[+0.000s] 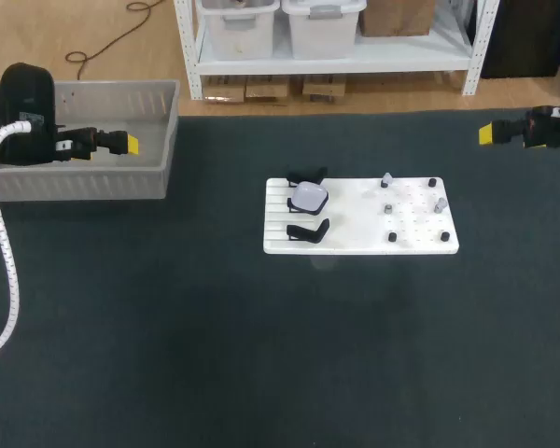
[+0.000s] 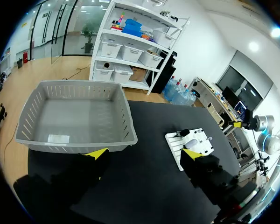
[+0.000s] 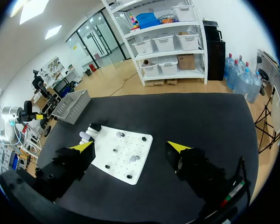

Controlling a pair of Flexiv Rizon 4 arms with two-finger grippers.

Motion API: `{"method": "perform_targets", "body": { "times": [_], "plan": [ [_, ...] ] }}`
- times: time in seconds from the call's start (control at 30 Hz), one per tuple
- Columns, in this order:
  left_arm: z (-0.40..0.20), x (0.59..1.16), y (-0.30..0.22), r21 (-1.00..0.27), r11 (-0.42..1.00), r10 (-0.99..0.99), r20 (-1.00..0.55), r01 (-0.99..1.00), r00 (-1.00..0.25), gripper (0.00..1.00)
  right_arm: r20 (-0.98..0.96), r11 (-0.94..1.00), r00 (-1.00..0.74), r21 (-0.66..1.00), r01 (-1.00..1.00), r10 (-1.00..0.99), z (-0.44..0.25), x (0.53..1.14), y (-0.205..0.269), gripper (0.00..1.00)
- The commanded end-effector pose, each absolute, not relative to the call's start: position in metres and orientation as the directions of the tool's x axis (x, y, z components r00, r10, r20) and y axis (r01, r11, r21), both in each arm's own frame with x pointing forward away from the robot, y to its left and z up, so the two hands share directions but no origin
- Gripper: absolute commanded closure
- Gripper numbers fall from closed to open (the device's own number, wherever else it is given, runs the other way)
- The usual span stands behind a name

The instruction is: Pick up each earbud case from the left stands, insert the matching earbuds, close the lid, and place the case in the box.

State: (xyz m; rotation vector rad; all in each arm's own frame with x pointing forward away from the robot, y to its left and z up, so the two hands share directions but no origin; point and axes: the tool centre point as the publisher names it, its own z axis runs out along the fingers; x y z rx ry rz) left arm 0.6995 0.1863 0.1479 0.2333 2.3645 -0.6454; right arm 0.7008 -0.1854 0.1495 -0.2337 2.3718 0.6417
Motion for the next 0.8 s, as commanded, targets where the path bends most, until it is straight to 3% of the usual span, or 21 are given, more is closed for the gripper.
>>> {"method": "perform_targets", "body": {
  "times": [0.03,0.8],
  "plan": [
    [0.1493,0.6996,0.1853,-0.385,0.865,-0.002,-0.644,0.322,-0.765,0.0,-0.643,0.864,-0.766,0.386,-0.324,0.0,0.1495,0.7007,-0.1854,0.0],
    [0.1498,0.6987,0.1839,-0.385,0.863,0.004,-0.643,0.328,-0.765,0.0,-0.643,0.864,-0.766,0.386,-0.324,0.0,0.1495,0.7007,-0.1854,0.0]
  ]
}}
